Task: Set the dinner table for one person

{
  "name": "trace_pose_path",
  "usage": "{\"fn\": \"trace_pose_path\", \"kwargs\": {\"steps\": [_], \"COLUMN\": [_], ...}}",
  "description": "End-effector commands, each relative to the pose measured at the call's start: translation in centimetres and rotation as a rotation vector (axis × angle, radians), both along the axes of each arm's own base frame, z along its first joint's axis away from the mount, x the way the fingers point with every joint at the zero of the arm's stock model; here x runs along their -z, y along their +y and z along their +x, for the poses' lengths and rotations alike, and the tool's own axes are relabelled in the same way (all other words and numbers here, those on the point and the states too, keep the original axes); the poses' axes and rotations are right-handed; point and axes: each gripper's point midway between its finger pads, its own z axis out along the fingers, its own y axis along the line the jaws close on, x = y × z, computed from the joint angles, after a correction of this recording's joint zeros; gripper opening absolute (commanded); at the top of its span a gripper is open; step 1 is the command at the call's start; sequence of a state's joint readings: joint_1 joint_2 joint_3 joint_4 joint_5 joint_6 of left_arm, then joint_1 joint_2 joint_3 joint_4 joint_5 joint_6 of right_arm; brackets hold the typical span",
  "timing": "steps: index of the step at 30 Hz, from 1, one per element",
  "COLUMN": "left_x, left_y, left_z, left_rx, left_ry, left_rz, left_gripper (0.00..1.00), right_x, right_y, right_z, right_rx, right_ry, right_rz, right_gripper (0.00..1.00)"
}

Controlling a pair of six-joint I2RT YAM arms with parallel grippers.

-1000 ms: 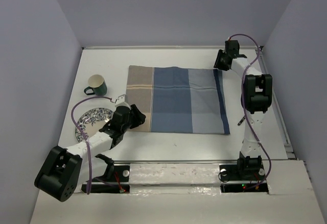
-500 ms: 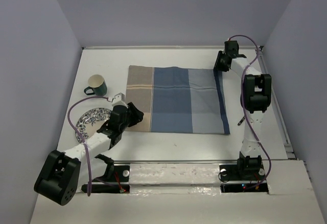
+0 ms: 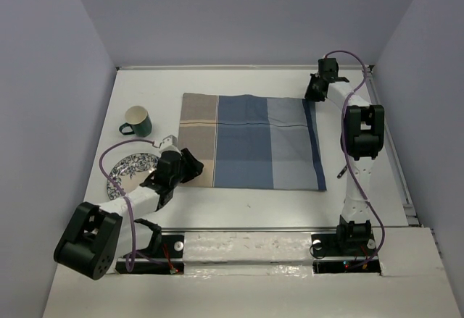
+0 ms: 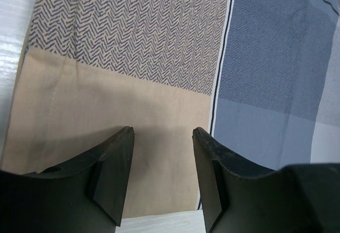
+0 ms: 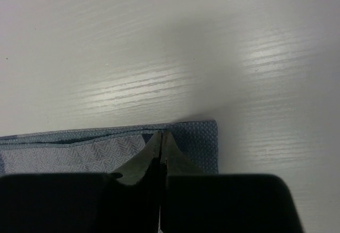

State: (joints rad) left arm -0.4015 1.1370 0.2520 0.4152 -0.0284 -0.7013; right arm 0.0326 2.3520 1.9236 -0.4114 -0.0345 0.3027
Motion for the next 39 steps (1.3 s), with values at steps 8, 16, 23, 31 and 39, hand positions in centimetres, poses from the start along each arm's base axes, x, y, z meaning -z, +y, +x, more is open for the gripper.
{"fn": "trace_pose_path", "kwargs": {"steps": [8,16,23,31,39], "left_x": [0.5,0.6,0.4,-5.8,-21.3], "left_y": [-0.4,-0.5,-0.3,-0.9,4.1], "left_z": [-1.3,-1.7,-1.8,-0.2,2.7], "left_rx": [0.024,0.021,0.012,0.022,-0.156], "left_ry": [0.01,0.011,0.004,-0.122,-0.417], "left_rz": [-0.057,-0.08,-0.083,-0.115,0.048], "left_gripper": [0.59,0.59,0.59,0.59,0.66], "right_x": [-6.4,-6.3,-4.9,-10.0,-18.1], "right_y": [-1.6,-2.9,-3.5,-0.8,13.3], "right_z": [1.5,1.1,1.7,1.0,-7.7], "right_rx": [0.053,0.09,0.104,0.01,-0.263], "right_ry": [-0.164,-0.157,-0.142,-0.225,-0.417], "right_rz": [-0.065,-0.131,-0.165,-0.071,0.176], "right_gripper": [0.0,0.0,0.0,0.55,0.63]}}
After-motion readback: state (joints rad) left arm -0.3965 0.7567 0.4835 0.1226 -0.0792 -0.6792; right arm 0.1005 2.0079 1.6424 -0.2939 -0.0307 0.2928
